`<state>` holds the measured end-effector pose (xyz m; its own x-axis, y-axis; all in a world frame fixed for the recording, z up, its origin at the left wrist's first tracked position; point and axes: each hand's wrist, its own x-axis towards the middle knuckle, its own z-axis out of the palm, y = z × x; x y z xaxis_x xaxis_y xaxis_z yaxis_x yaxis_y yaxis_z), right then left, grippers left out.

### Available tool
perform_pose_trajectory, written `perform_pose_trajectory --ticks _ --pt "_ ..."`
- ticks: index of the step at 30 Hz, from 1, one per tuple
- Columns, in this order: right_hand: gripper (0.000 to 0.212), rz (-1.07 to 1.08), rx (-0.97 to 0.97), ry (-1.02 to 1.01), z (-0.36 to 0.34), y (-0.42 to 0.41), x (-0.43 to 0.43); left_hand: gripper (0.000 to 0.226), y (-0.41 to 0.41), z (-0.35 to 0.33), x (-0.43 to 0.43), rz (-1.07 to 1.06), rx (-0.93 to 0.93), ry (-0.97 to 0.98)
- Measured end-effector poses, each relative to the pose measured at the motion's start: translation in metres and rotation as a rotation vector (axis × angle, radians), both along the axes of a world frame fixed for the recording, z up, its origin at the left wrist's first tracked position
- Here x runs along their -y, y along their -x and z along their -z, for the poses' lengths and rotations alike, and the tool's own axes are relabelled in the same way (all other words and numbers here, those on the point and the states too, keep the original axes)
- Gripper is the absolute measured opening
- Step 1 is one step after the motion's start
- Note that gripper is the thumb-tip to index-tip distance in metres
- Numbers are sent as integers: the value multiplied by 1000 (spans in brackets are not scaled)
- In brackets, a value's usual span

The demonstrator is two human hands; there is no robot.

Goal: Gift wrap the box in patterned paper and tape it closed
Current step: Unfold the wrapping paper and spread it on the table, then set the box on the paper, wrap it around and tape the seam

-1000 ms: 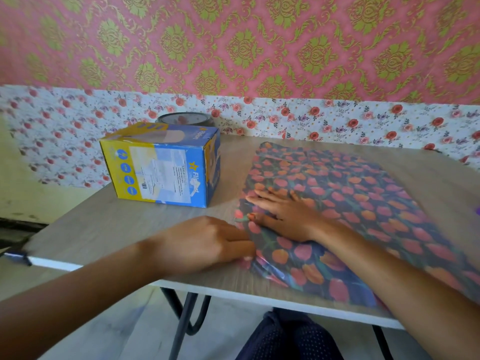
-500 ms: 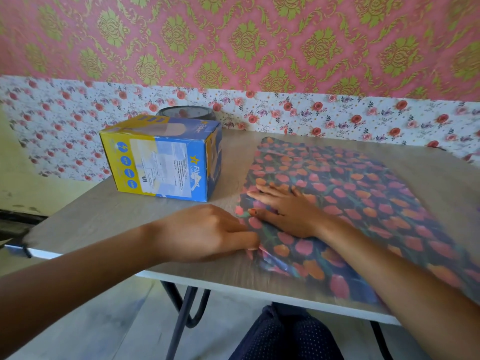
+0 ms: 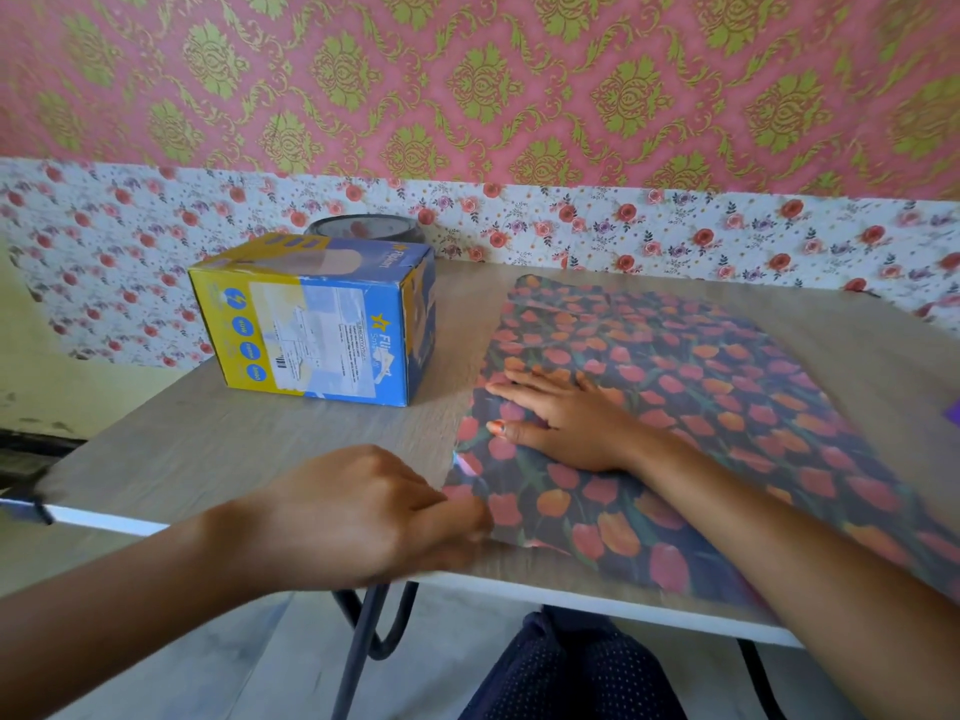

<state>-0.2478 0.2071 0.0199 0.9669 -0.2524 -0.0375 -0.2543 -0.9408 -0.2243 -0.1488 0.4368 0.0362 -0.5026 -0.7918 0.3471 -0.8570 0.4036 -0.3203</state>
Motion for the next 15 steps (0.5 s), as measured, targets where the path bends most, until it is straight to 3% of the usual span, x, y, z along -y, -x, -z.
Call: perform_pose_trajectory --ticks 2,5,8,12,15 --pt "61 -4 -10 1 -1 0 0 31 1 -2 -4 -14 -78 -55" --pt "61 0 -14 -16 -2 0 0 34 -2 -9 -13 -18 -248 -32" --pt "63 1 -41 -48 -6 -5 0 31 -13 -17 -25 -69 -446 145" --pt "66 -29 -107 -203 -27 -10 1 28 -49 -27 -30 -412 -694 539" --pt "58 -41 -32 -363 -48 -19 -8 52 -93 -32 -20 -700 -850 691"
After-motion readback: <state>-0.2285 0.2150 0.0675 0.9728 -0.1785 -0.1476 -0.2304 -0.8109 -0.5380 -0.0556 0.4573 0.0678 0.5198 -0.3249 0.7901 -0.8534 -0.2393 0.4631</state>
